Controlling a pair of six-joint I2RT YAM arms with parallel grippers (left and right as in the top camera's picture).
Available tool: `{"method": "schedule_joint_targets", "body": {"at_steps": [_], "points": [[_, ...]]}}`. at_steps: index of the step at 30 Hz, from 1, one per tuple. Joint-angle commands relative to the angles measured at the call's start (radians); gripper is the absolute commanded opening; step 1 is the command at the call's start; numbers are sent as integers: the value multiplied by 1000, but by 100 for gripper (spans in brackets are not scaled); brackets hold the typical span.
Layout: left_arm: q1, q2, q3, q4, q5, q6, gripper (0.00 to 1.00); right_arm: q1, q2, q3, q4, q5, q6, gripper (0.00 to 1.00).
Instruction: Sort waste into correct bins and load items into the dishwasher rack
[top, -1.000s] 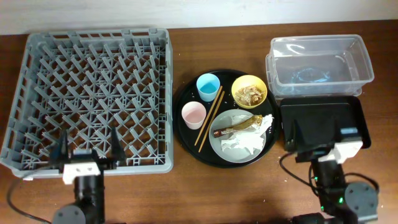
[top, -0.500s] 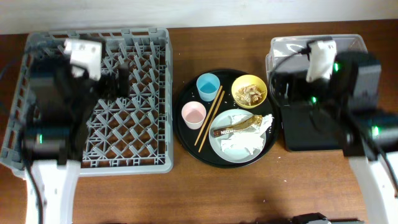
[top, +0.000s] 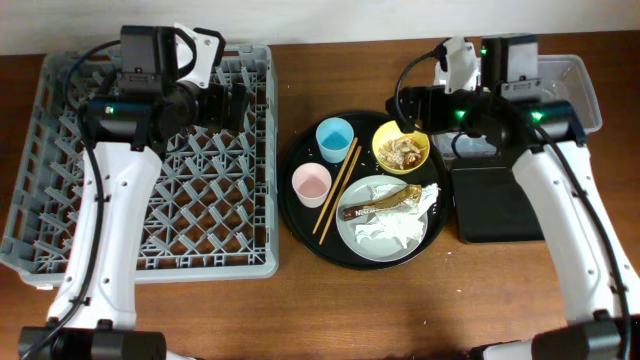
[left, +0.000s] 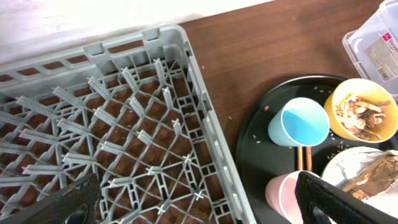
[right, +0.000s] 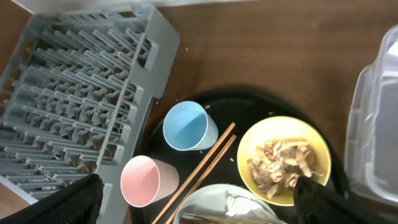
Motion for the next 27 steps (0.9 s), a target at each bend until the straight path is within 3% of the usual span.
{"method": "schedule_joint_targets", "body": {"at_steps": [1, 9, 13, 27], "points": [[-40, 5, 40, -6, -70, -42, 99, 20, 54, 21, 0, -7, 84, 99], [-174, 22, 66, -12, -116, -130, 99, 128, 152, 19, 50, 161, 356, 75], [-167, 22, 66, -17, -116, -134, 89, 180, 203, 19, 92, 237, 442, 74], [-130, 44, 66, -40, -153, -148, 90, 209, 274, 19, 83, 282, 480, 69]]}}
